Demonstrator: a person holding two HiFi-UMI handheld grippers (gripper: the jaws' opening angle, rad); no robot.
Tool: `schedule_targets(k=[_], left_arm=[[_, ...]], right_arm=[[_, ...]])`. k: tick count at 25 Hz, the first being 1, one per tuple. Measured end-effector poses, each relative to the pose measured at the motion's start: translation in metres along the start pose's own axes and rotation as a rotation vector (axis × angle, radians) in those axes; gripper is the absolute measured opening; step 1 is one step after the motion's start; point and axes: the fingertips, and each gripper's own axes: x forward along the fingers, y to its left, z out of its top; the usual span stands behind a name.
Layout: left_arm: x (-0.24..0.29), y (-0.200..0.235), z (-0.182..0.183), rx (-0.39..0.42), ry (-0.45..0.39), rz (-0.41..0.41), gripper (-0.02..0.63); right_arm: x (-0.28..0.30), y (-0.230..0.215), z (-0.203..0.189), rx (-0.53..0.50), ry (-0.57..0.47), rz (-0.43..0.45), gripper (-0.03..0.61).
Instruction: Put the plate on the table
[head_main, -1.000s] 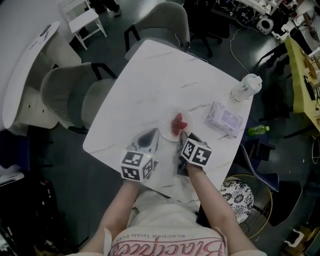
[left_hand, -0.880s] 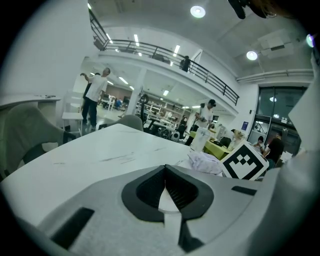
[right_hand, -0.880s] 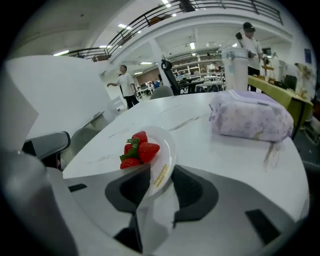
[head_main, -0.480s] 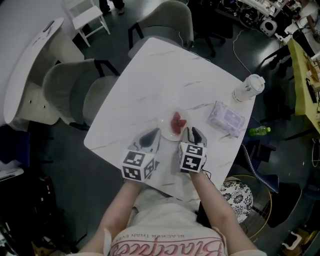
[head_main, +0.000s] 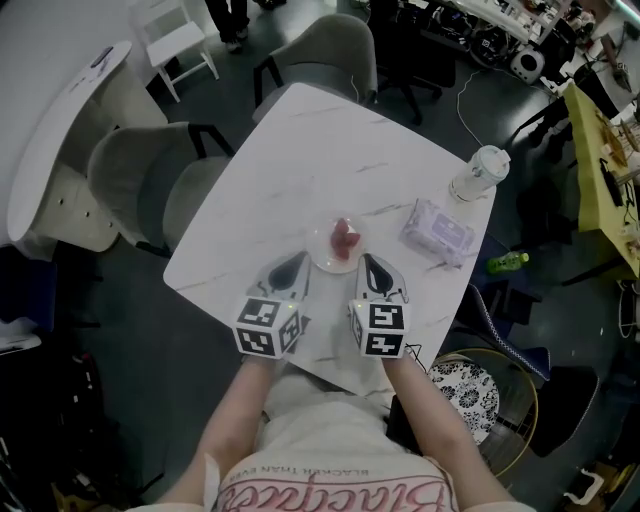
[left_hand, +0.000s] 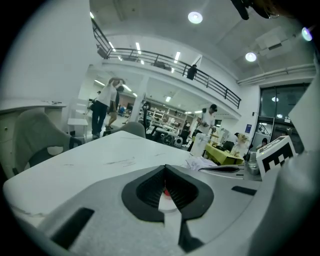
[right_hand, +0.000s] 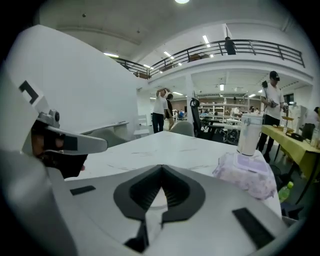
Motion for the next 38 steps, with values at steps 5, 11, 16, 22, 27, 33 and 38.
schedule_targets(k=[5, 11, 16, 22, 27, 33, 38], left_arm=[[-0.017, -0.019, 0.007, 0.032, -0.038, 0.008, 0.005], [-0.038, -0.053, 0.013, 0.057, -0.086, 0.002, 0.005], [-0.062, -0.083, 0.016, 0.106, -0.123, -0.011, 0.005], [-0.089, -0.115, 0.01, 0.154, -0.153, -0.022, 0.005], [-0.114, -0.14, 0.01, 0.217, -0.175, -0.039, 0.005], [-0.126, -0.153, 0.01, 0.239, -0.189, -0.052, 0.005], [-0.137, -0.157, 0.016, 0.252, -0.219, -0.044, 0.005]], right_arm=[[-0.029, 0.017, 0.021, -0.007, -0.059, 0.107, 0.003], [-0.079, 0.031, 0.04, 0.024, -0.138, 0.194, 0.003], [-0.122, 0.046, 0.047, -0.007, -0.188, 0.234, 0.002], [-0.165, 0.048, 0.043, 0.001, -0.228, 0.23, 0.003], [-0.197, 0.052, 0.042, 0.014, -0.253, 0.24, 0.002], [-0.218, 0.053, 0.044, 0.017, -0.27, 0.243, 0.003], [-0.223, 0.058, 0.047, 0.002, -0.275, 0.247, 0.002]])
